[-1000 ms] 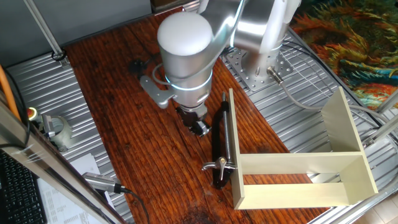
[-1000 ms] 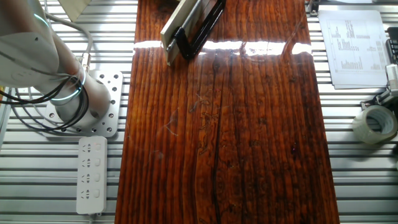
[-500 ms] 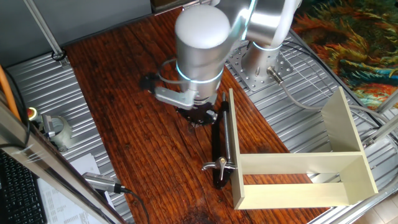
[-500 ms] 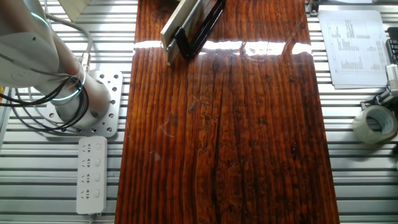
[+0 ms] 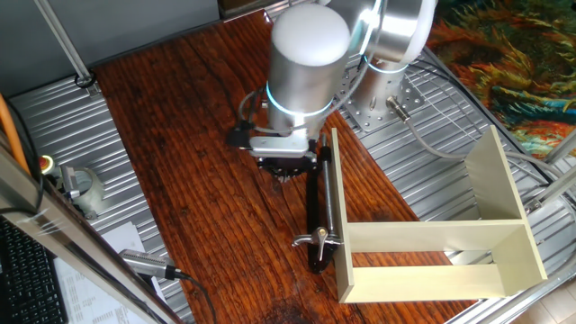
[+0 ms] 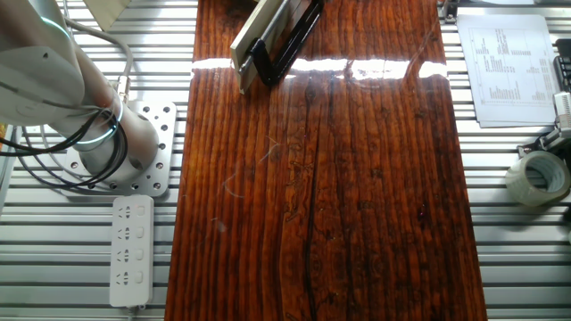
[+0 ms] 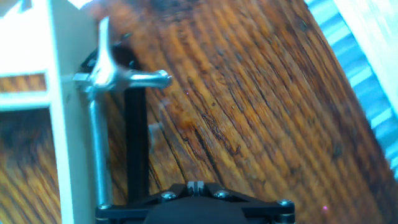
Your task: Turn on the water tap
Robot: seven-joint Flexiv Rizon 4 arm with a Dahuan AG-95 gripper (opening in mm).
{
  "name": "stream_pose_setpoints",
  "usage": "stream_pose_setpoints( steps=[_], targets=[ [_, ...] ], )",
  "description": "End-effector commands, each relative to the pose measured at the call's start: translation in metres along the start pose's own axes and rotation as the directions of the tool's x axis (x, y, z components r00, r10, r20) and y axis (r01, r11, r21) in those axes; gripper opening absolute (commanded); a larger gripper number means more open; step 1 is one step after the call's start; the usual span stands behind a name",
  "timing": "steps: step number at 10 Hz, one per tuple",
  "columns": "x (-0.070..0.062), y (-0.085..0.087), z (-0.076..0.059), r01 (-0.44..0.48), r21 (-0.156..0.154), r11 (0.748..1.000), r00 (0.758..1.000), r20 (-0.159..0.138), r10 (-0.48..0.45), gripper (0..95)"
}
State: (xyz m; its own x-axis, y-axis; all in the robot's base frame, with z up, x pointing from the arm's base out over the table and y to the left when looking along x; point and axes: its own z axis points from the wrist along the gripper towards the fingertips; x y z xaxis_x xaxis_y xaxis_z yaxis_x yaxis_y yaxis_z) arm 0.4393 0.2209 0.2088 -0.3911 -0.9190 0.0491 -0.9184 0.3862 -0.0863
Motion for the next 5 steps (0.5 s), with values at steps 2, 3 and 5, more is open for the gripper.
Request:
stream_pose_setpoints(
  steps=[2,3,5],
  targets=[
    [0.0011,-0.0013,0.0012,0.144,0.022,0.989,0.989,0.003,-0.145,0.0],
    [0.0012,-0.0016,0.0015,0.145,0.019,0.989,0.989,0.007,-0.145,0.0],
    [0.0009,-0.0019,0.0018,0.112,0.015,0.994,0.994,0.013,-0.112,0.0]
  ],
)
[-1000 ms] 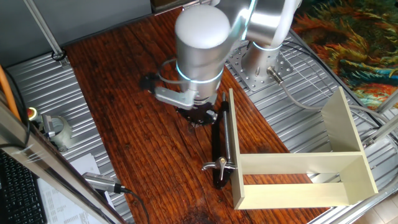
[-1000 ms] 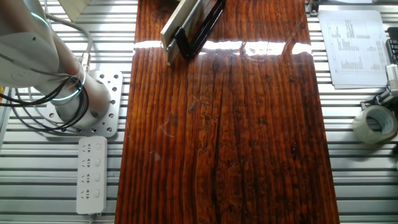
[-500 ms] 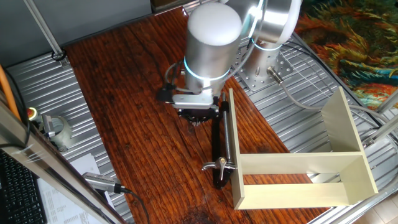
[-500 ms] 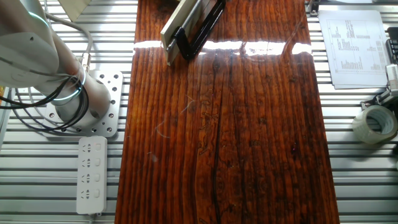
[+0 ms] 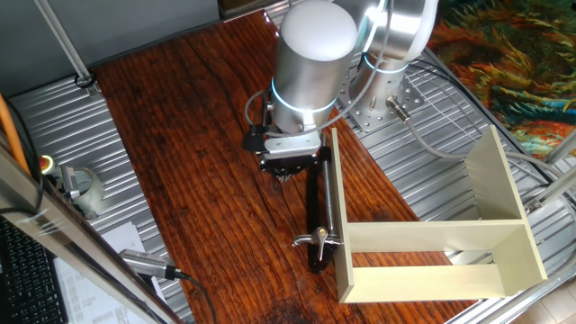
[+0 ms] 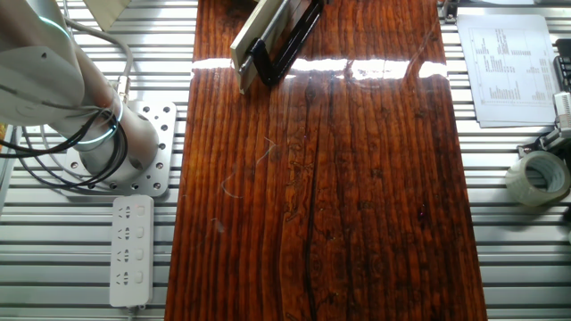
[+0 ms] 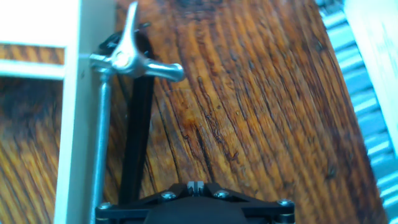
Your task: Turn on the water tap
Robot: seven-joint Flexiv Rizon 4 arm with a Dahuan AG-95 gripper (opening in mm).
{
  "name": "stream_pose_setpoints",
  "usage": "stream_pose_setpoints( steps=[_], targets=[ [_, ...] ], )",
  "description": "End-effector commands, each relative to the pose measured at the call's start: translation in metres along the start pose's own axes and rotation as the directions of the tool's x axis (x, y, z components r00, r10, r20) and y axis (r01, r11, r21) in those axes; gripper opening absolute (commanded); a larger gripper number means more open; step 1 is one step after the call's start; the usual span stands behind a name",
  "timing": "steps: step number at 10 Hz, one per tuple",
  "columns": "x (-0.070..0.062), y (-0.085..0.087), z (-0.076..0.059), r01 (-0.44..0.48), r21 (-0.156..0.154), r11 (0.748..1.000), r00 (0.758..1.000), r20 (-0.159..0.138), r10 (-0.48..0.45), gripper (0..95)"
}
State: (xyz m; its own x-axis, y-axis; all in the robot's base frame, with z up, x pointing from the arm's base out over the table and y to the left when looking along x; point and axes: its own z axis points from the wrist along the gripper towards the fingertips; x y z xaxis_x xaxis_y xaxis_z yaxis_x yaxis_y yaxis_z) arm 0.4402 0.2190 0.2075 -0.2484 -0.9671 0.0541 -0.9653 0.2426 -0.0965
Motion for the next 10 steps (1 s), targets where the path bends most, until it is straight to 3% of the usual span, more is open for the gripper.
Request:
stream_pose_setpoints(
  steps=[1,2,4,10],
  targets=[
    [-0.0003,-0.0005,0.0003,-0.099,-0.017,0.995,0.995,0.022,0.099,0.0],
    [-0.0003,-0.0006,0.0003,-0.172,-0.025,0.985,0.985,0.029,0.172,0.0],
    [-0.001,-0.002,0.0009,-0.228,-0.029,0.973,0.973,0.026,0.229,0.0],
    [-0.0009,-0.0021,0.001,-0.221,-0.031,0.975,0.975,0.023,0.222,0.0]
  ],
)
